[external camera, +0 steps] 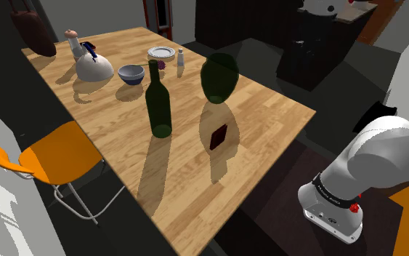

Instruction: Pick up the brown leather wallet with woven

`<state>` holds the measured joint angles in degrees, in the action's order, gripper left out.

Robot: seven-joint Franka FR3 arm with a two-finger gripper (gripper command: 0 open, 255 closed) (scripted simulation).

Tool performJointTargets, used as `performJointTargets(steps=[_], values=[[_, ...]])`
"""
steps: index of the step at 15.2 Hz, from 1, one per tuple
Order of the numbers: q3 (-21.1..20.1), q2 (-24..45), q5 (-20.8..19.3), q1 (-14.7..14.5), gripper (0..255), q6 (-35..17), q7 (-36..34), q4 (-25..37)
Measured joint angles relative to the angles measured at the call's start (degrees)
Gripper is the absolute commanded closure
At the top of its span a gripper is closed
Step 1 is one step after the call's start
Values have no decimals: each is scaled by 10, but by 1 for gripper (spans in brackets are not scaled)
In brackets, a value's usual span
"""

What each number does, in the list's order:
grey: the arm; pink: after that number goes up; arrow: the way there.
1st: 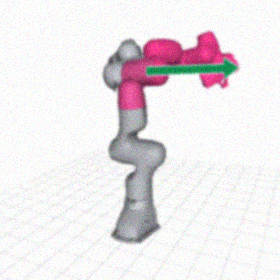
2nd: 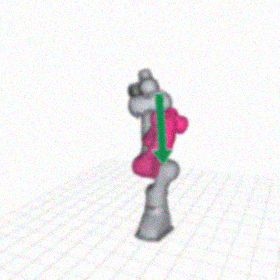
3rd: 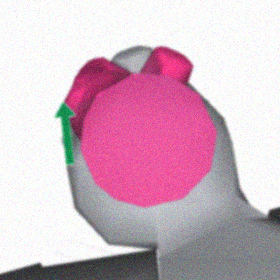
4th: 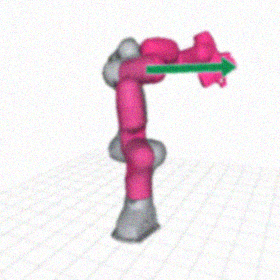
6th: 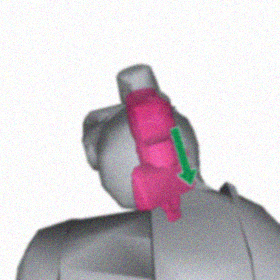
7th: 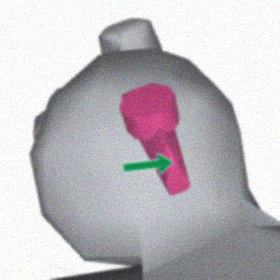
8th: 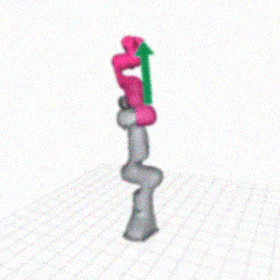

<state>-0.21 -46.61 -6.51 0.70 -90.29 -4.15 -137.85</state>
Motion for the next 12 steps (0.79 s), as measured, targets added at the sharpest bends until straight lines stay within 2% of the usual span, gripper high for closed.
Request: performJointTargets(steps=[3,9,12], values=[[-12,3,11,5,0,-18,-33,-16],[-82,27,70,24,0,-108,-204,-86],[-116,66,96,37,0,-159,-289,-96]])
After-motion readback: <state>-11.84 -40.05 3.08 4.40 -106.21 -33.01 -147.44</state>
